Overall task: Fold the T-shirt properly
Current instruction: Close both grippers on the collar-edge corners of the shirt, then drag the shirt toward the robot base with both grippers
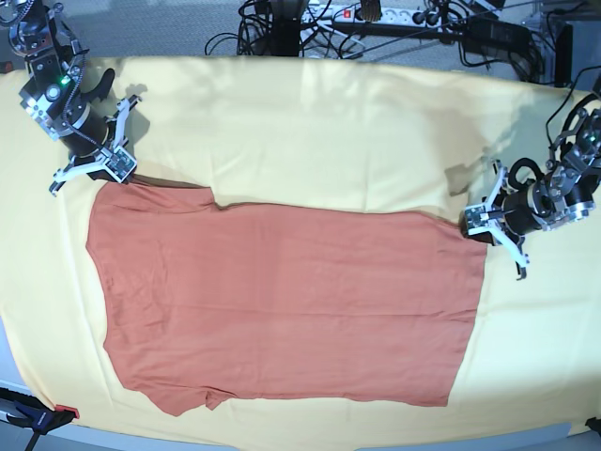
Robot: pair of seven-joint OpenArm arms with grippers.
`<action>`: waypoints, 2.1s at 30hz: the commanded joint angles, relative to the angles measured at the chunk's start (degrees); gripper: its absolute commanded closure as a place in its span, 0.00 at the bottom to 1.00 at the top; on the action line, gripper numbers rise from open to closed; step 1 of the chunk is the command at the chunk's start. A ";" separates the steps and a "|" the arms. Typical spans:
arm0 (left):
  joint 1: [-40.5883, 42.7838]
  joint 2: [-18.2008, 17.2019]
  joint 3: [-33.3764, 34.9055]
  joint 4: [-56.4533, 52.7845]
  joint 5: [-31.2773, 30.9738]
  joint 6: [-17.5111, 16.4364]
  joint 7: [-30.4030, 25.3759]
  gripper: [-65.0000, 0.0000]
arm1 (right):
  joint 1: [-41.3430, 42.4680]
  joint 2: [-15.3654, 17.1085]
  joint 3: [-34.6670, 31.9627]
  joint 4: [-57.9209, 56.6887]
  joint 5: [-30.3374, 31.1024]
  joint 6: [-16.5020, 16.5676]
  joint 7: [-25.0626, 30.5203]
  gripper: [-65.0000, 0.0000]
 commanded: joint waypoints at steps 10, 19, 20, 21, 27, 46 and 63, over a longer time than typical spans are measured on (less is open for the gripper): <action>-1.27 -10.75 -0.76 10.08 -11.54 -12.17 -0.94 1.00 | -2.80 8.94 0.57 10.23 8.50 -0.81 -12.02 1.00; -1.07 -12.09 -0.76 10.56 -8.00 -11.26 -0.92 1.00 | -6.47 9.49 0.61 11.96 7.96 -2.19 -11.34 1.00; -0.98 -12.11 -0.76 10.58 -7.21 -10.60 -0.92 1.00 | -6.47 9.46 0.61 11.96 7.96 -2.27 -11.30 1.00; -0.98 -12.11 -0.76 10.58 -6.73 -10.34 -0.90 1.00 | -6.47 9.49 0.61 11.96 7.96 -2.25 -11.30 1.00; -0.96 -12.09 -0.74 10.56 -5.62 -11.34 -0.90 0.88 | -6.47 9.46 0.61 11.96 7.98 -2.25 -11.28 1.00; -1.16 0.37 0.07 -4.70 10.14 -11.56 -10.82 0.43 | -6.47 9.46 0.61 11.93 7.98 -2.25 -10.95 1.00; -2.91 0.85 0.04 -4.24 11.72 -11.58 -8.20 1.00 | -6.47 9.46 0.61 11.93 7.98 -2.27 -9.90 1.00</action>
